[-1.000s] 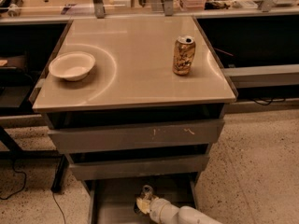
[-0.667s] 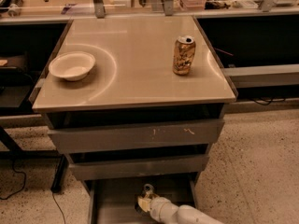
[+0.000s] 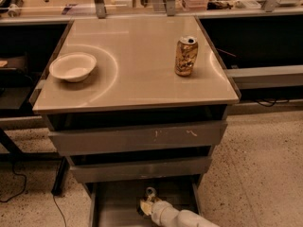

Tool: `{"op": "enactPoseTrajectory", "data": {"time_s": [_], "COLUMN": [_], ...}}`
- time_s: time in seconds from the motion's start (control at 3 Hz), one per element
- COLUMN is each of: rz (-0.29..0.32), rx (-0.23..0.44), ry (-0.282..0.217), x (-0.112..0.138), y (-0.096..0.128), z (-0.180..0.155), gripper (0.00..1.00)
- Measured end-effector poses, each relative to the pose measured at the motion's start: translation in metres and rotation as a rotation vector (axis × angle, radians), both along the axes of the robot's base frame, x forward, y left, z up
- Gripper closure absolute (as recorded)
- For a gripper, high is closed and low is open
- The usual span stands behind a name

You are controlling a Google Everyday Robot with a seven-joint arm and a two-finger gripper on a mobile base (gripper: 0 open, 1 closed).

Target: Place redbull can into bottom drawer

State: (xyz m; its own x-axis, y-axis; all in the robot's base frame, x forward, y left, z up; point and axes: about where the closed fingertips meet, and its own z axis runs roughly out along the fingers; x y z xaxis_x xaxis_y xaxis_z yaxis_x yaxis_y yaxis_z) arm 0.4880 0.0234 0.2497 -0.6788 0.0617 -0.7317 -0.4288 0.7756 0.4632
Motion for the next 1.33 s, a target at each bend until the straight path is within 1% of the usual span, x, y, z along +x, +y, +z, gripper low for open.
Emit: {"op": "enactPoseTrajectory", "data": {"time_s": [0.33, 0.67, 1.0, 1.33], "rz": [-0.022, -0.090, -0.140, -0.179], "rx": [-0.023, -0.087, -0.141, -0.209], "ry": [-0.007, -0.050, -0.077, -0.102], "x": [-0.001, 0.007, 0.012, 0.014], "y": [0.008, 0.009, 0.007, 0.003], "z": [-0.011, -0.031, -0.047, -0.059], "gripper": [1.00, 1.00, 1.00, 1.00]}}
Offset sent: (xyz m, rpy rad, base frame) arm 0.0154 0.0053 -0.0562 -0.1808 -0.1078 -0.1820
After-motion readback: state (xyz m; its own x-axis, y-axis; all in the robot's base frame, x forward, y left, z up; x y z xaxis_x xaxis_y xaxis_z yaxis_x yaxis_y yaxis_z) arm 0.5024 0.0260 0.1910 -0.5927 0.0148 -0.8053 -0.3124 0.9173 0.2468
